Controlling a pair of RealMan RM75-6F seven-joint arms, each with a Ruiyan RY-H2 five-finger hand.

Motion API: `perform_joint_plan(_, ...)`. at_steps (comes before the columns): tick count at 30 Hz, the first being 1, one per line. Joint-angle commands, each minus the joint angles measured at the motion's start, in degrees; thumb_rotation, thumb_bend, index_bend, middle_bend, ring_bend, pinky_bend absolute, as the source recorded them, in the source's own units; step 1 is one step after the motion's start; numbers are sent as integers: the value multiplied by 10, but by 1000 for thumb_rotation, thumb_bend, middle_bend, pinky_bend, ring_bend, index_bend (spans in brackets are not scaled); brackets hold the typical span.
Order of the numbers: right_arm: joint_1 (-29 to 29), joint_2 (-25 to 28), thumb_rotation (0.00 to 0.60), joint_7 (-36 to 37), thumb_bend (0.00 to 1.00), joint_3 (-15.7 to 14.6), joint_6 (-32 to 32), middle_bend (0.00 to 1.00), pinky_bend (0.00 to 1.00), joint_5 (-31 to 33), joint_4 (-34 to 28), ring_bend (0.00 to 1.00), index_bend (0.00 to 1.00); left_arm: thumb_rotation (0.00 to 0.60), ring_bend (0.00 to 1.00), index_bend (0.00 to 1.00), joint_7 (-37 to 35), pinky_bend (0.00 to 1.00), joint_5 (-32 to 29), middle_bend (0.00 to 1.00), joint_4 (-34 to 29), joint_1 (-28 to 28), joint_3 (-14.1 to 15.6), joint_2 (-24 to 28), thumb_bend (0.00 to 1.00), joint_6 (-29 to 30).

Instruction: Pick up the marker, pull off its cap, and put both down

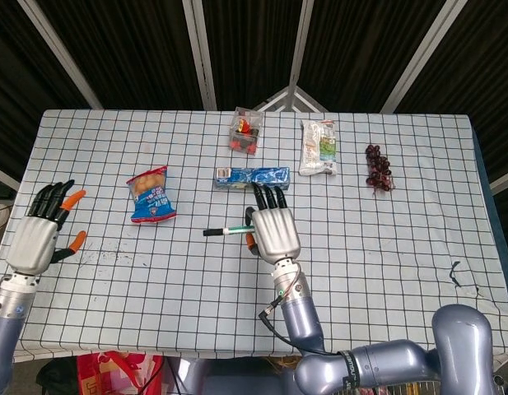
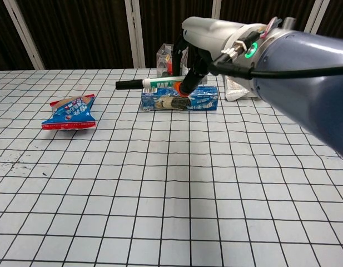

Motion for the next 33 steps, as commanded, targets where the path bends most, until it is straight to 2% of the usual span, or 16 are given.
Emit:
perform_joint_plan(1, 5, -6, 600, 10, 420, -2, -3, 54, 0, -3, 7, 15, 739, 600, 0, 189, 27, 13, 15, 0, -29, -15, 2, -12, 484, -2)
perform_joint_plan(3, 8, -9, 600, 15, 420, -4, -5, 54, 0, -5, 11, 15, 739, 600, 0, 213, 37, 13, 28, 0, -44, -30, 2, -36, 483, -7)
perform_joint_plan(10, 14, -14, 600, 28, 420, -5, -8, 54, 0, 0, 23, 14, 739, 600, 0, 257, 42, 14, 38, 0, -32, -46, 3, -84, 483, -7)
perform_joint_plan(23, 27, -21, 600, 35, 420, -1, 2, 54, 0, 8, 18, 14, 739, 600, 0, 315, 0, 14, 68, 14, 24, -73, 5, -177, 483, 25)
perform_joint_plan(33, 30, -23, 600, 44, 421, -4, -3, 54, 0, 13, 24, 15, 739, 600, 0, 355, 1, 14, 75, 25, 34, -88, 4, -203, 483, 29)
